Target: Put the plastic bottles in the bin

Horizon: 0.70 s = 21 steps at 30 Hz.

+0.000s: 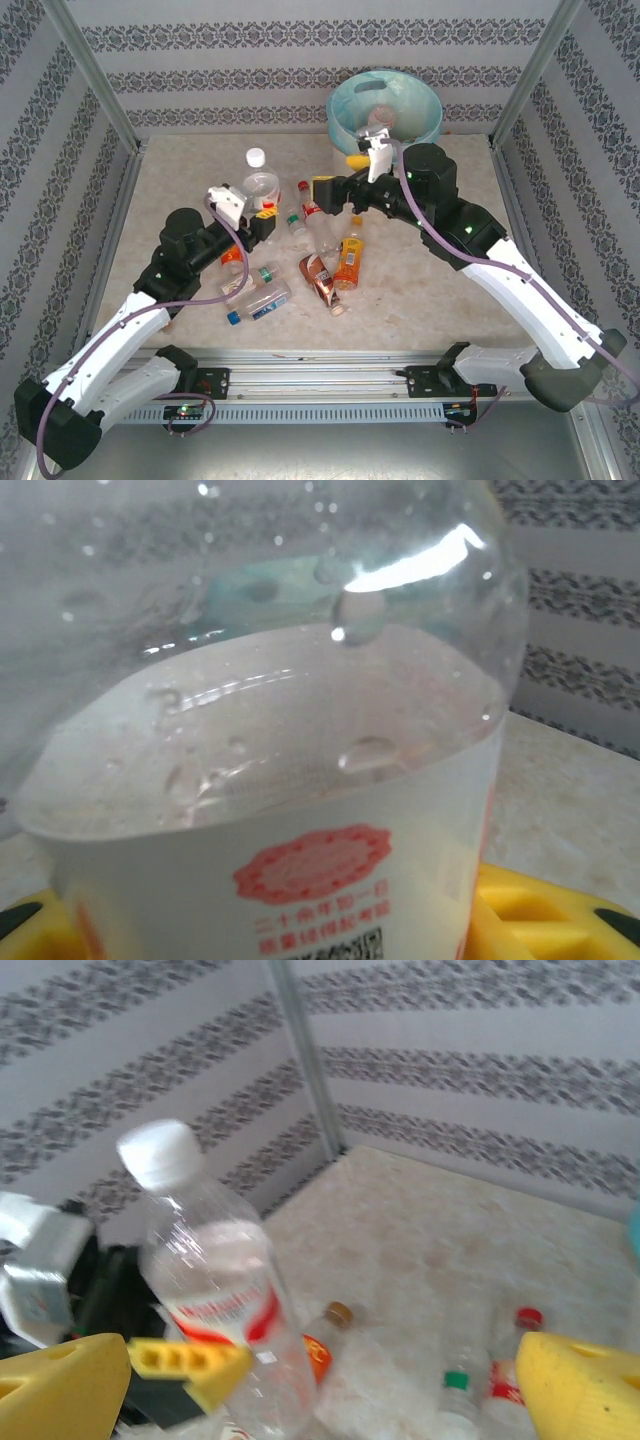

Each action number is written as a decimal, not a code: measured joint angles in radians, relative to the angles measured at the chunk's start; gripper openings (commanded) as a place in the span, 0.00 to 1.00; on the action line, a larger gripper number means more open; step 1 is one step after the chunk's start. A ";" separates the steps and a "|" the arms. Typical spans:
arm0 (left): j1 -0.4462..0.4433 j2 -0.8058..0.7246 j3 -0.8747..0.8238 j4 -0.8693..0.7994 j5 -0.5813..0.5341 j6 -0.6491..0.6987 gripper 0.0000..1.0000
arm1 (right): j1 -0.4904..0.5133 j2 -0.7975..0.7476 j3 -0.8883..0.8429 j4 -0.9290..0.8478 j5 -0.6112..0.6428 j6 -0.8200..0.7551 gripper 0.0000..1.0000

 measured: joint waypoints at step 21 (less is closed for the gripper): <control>-0.088 -0.033 -0.029 0.016 0.041 0.138 0.52 | 0.153 0.281 0.264 -0.024 -0.021 -0.249 0.38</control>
